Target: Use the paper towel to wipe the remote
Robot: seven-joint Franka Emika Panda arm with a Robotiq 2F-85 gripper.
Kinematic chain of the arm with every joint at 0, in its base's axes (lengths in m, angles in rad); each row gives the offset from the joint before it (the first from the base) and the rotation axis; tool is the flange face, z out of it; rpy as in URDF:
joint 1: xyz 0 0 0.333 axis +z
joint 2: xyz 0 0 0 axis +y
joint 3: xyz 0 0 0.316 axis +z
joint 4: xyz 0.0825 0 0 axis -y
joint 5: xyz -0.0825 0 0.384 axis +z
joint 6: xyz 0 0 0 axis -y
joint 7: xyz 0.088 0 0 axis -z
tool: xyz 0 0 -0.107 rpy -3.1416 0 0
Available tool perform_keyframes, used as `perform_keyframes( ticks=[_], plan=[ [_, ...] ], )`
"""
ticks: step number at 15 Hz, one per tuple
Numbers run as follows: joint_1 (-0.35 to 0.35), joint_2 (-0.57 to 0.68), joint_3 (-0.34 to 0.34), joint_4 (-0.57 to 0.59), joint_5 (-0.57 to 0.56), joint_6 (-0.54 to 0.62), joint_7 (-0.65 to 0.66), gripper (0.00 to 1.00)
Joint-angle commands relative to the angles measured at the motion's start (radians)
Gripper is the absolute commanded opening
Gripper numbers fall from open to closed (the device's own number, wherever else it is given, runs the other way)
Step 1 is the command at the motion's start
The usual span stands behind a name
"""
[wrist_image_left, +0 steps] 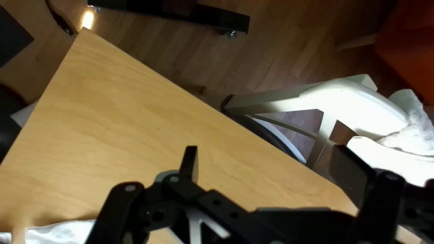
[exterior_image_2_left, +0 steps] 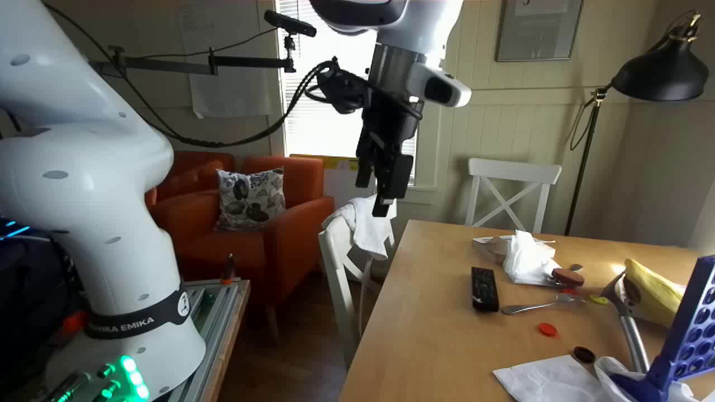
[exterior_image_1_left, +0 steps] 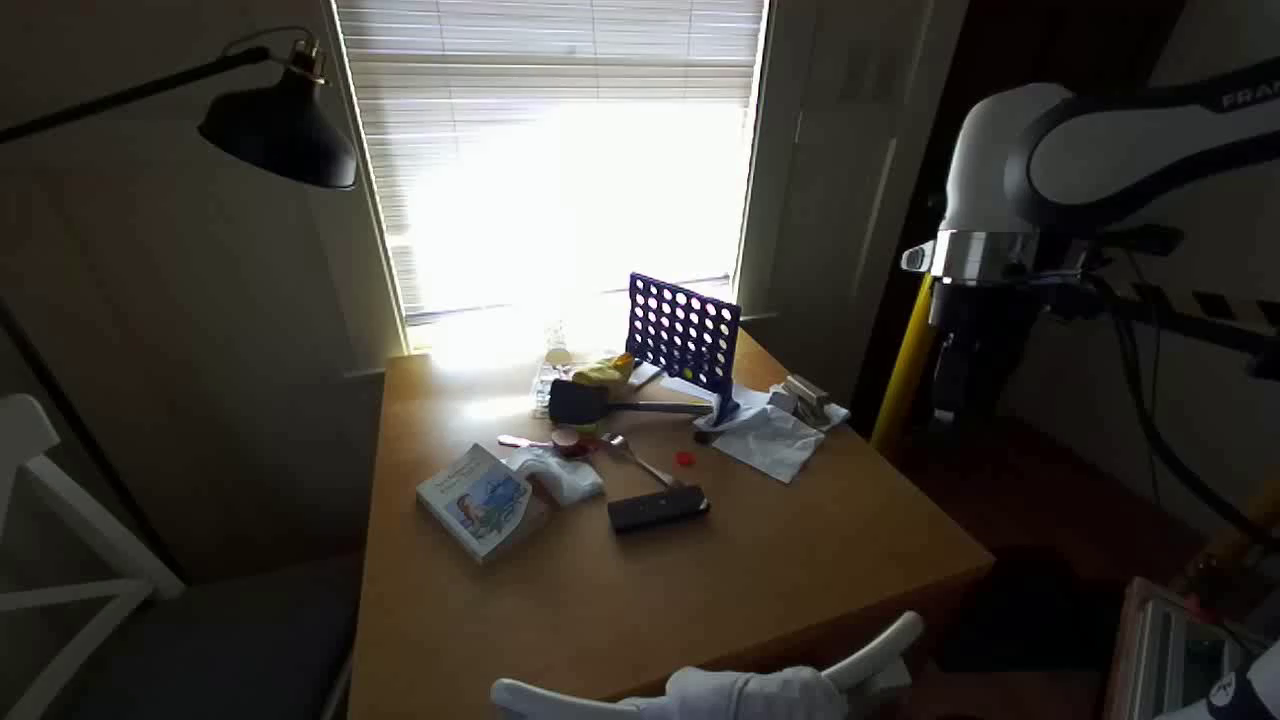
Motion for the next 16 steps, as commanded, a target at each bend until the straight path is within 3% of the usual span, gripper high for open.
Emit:
perform_keyframes(
  ticks=[1,5,6,12,16],
  plan=[
    [-0.018,0.001,0.016,0.001,0.006,-0.002,-0.006,1.00],
    [-0.018,0.001,0.016,0.001,0.006,-0.002,-0.006,1.00],
    [-0.020,0.017,0.022,-0.004,0.010,0.050,0.016,1.00],
    [-0.025,0.241,0.026,0.028,0.095,0.549,0.129,1.00],
    [-0.064,0.453,0.037,0.085,0.042,0.811,0.288,1.00]
  ],
)
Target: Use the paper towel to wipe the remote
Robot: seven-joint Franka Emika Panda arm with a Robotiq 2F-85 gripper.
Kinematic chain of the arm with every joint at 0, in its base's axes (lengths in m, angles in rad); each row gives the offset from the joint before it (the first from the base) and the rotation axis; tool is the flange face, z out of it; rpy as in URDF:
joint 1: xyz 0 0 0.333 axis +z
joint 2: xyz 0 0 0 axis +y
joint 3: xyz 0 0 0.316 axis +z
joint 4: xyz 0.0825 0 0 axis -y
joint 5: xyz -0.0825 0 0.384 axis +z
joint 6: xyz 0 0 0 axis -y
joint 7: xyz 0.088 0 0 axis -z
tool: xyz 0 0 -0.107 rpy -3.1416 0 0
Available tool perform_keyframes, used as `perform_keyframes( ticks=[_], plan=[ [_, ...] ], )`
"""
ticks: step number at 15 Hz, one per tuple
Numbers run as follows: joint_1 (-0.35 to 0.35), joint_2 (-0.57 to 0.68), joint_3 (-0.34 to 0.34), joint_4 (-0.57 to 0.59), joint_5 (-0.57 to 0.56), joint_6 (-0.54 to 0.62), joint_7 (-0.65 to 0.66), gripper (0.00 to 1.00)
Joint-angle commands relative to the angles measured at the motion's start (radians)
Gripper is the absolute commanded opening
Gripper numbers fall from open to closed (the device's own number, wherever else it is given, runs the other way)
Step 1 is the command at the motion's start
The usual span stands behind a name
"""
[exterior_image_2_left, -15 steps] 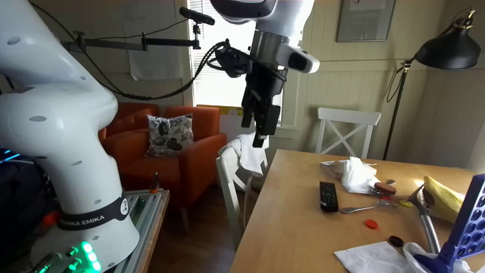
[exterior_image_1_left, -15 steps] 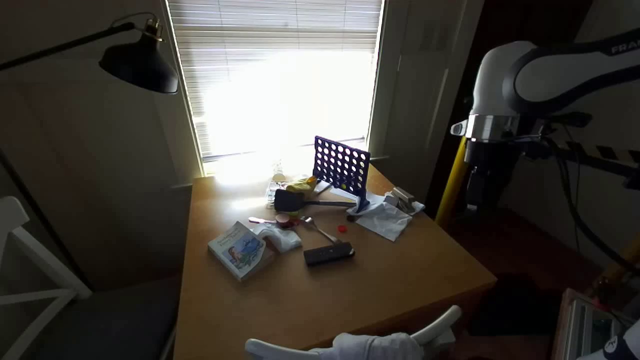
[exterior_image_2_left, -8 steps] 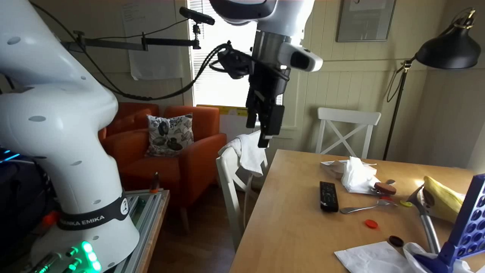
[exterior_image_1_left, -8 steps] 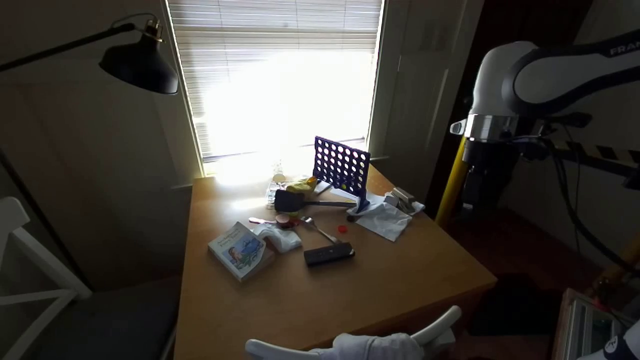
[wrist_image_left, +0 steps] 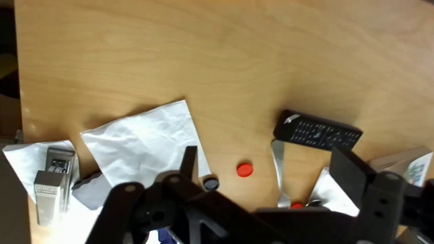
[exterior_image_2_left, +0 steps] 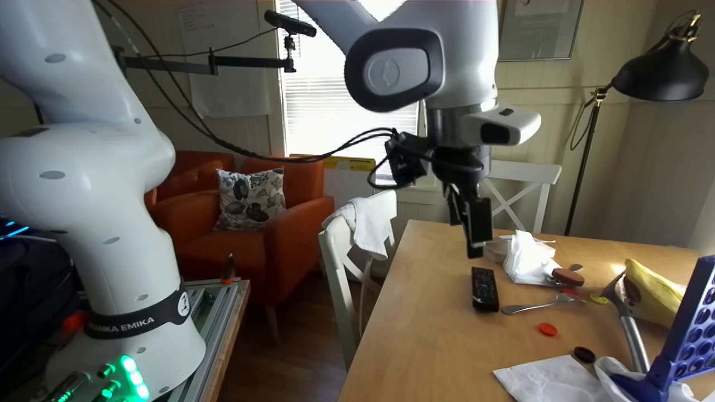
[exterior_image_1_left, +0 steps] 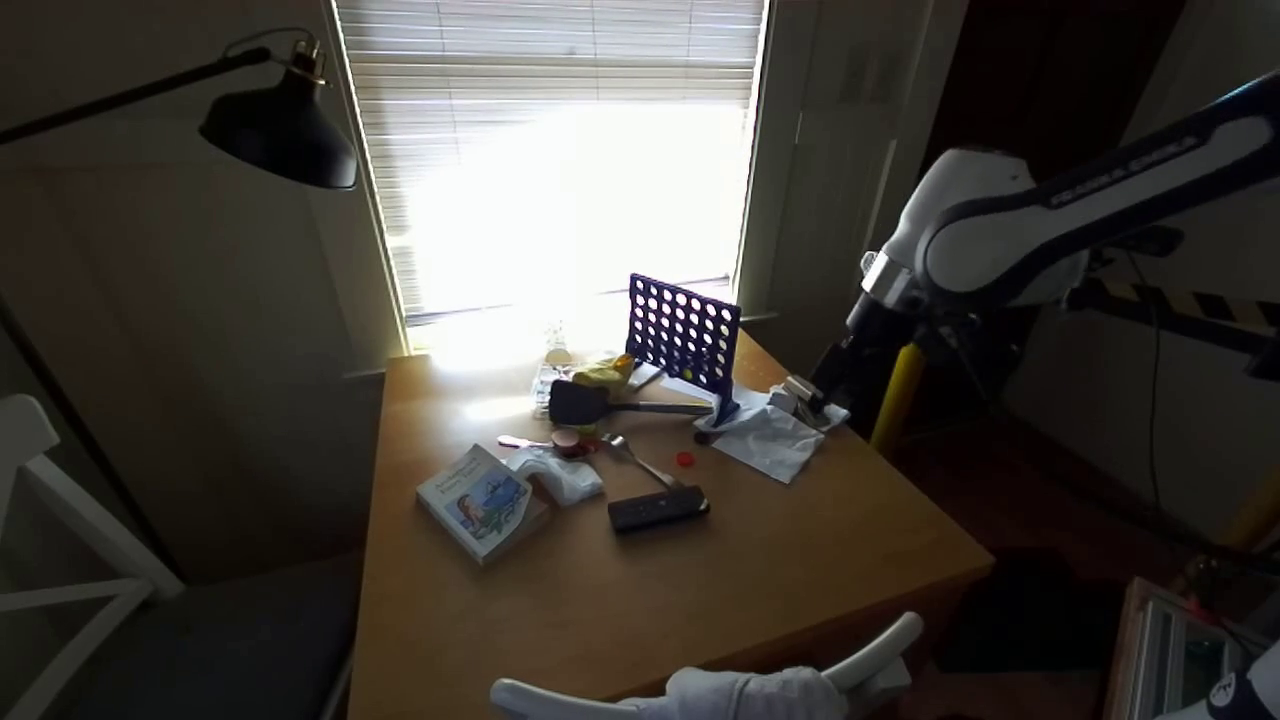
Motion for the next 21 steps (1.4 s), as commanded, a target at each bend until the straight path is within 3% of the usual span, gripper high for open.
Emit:
perform_keyframes(
  ticks=[1,5,9,10,11,14,21],
  plan=[
    [-0.051,0.235,0.026,0.100,-0.046,0.198,0.162,1.00],
    [-0.041,0.448,-0.039,0.198,-0.195,0.354,0.424,1.00],
    [0.061,0.615,-0.164,0.330,-0.230,0.345,0.611,1.00],
    [0.116,0.648,-0.229,0.364,-0.258,0.296,0.676,1.00],
    [0.039,0.555,-0.146,0.265,-0.193,0.340,0.541,1.00],
    [0.097,0.629,-0.209,0.327,-0.212,0.332,0.613,1.00],
    [0.098,0.739,-0.184,0.448,-0.148,0.317,0.689,1.00]
  ],
)
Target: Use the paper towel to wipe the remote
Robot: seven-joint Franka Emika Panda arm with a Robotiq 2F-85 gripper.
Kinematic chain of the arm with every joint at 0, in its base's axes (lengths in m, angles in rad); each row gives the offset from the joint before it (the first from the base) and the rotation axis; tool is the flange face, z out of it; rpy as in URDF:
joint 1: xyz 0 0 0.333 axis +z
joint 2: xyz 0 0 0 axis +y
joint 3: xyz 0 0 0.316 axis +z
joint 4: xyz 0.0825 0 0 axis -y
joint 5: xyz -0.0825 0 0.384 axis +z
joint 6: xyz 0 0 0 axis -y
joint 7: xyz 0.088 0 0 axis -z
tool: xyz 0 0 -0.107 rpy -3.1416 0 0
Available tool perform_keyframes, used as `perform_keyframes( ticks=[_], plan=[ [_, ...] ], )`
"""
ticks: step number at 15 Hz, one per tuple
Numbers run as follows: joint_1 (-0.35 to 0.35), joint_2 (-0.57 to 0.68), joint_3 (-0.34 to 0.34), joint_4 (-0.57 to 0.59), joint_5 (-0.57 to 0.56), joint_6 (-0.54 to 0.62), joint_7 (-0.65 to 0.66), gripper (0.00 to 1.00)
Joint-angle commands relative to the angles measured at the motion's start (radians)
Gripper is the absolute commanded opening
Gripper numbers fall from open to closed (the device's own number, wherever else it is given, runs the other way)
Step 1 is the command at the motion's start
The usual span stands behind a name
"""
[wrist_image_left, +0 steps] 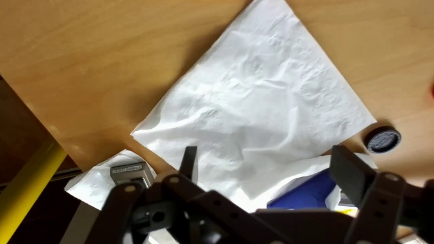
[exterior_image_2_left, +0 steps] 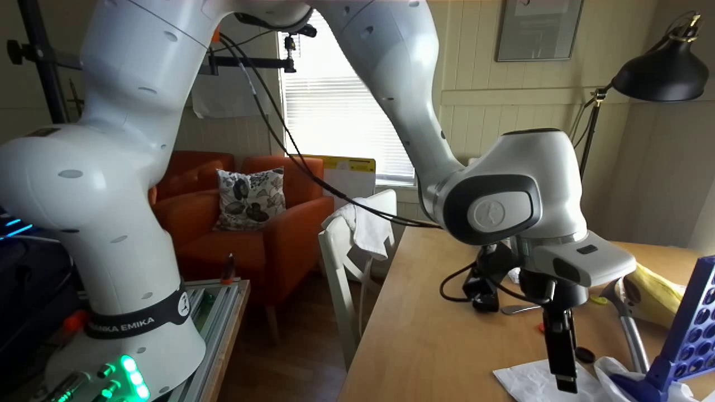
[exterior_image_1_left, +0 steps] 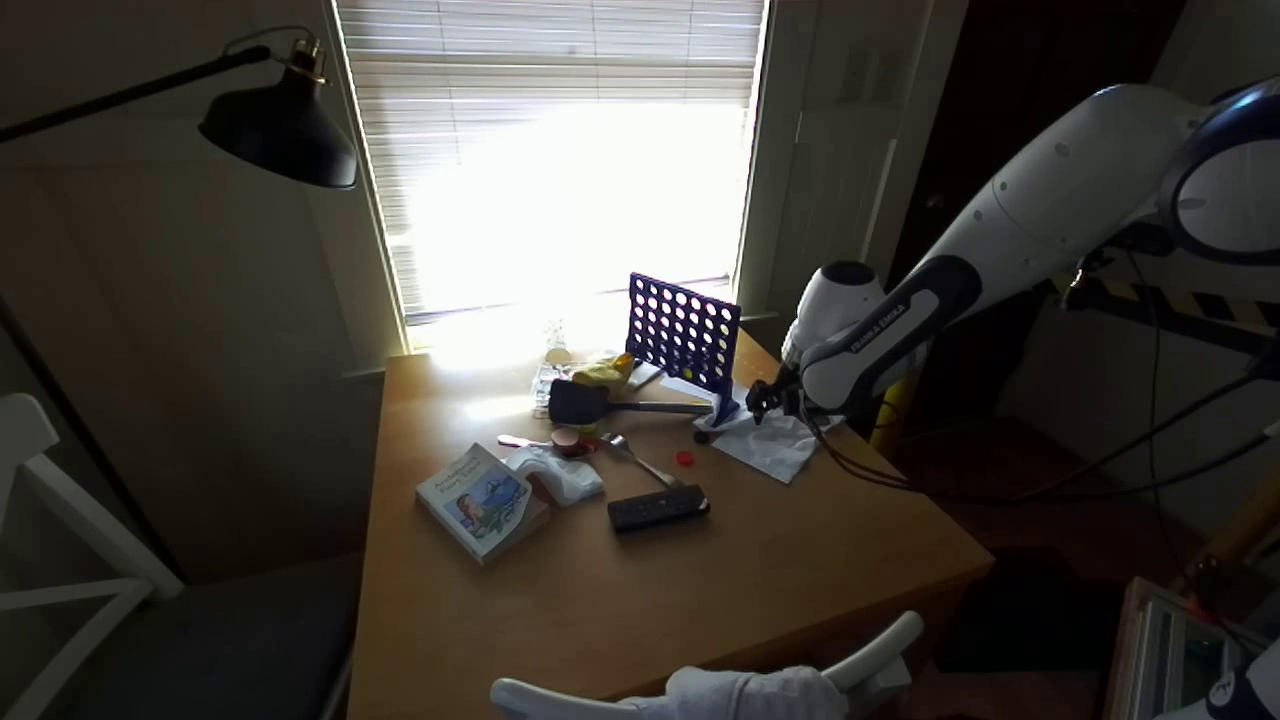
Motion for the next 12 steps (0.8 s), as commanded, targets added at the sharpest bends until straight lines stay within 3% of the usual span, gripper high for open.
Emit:
perform_keyframes(
  ticks=[1,9,11,12],
  plan=[
    [-0.001,0.092,0.017,0.096,0.058,-0.012,0.044,1.00],
    [0.035,0.226,-0.037,0.223,0.060,-0.063,0.150,0.99],
    [0.046,0.249,-0.055,0.247,0.049,-0.093,0.176,0.92],
    [0.047,0.260,-0.058,0.260,0.045,-0.110,0.184,0.78]
  ],
)
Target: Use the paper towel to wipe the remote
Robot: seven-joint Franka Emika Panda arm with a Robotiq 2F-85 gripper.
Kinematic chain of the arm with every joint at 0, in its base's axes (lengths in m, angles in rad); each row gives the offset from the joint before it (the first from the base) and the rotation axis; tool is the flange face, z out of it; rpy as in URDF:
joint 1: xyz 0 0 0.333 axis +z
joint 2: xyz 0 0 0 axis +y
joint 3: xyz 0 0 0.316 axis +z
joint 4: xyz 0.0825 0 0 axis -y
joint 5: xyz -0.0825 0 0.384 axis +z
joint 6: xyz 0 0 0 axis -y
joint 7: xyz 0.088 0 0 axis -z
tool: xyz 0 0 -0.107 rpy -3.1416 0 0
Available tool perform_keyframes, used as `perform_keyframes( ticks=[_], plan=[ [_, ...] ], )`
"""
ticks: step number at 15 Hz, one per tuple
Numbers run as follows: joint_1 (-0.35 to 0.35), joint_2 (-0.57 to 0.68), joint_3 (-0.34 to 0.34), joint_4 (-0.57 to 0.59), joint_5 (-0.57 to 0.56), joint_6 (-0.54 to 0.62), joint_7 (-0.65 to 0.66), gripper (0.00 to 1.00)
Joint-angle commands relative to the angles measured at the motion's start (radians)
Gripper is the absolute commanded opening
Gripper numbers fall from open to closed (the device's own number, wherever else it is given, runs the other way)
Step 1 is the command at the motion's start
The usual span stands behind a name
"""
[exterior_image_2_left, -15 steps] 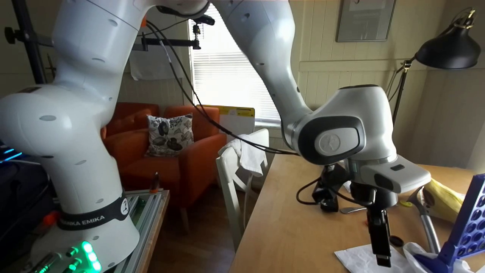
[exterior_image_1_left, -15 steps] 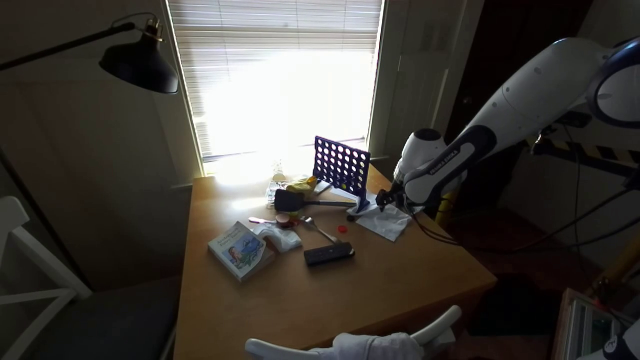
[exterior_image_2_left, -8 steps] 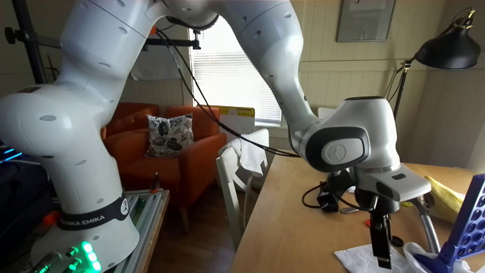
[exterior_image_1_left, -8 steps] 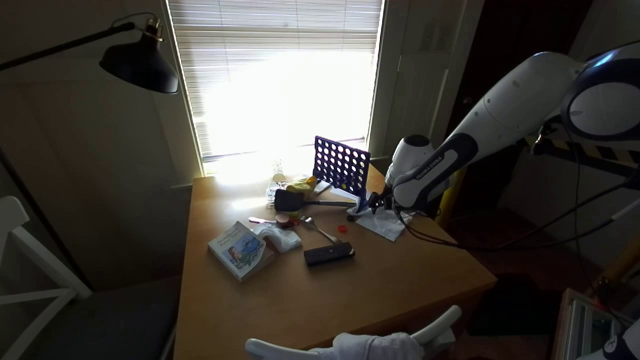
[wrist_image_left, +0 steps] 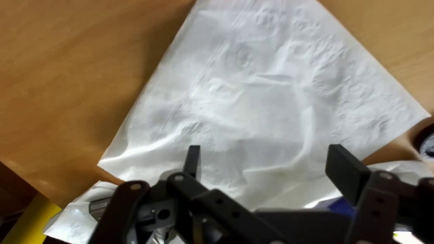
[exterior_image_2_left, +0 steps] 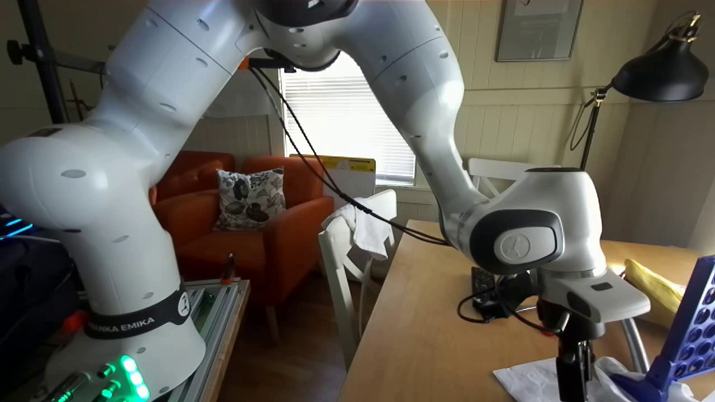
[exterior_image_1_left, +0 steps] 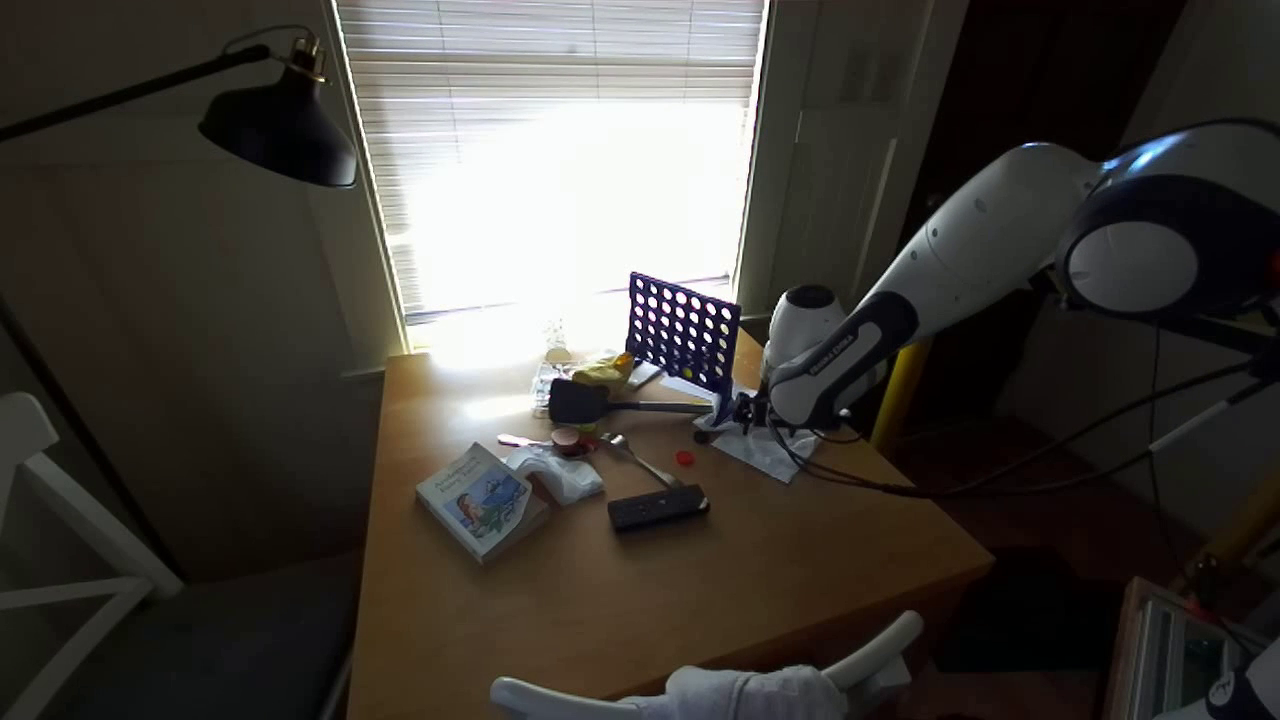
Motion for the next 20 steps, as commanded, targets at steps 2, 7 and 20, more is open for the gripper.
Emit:
perform_keyframes(
  ticks=[2,7,20],
  plan=[
    [0.034,0.083,-0.042,0.098,-0.009,-0.081,0.066,0.67],
    [0.033,0.099,-0.040,0.135,-0.023,-0.130,0.076,0.32],
    [-0.006,-0.103,0.036,0.012,-0.013,-0.169,-0.006,0.01]
  ],
)
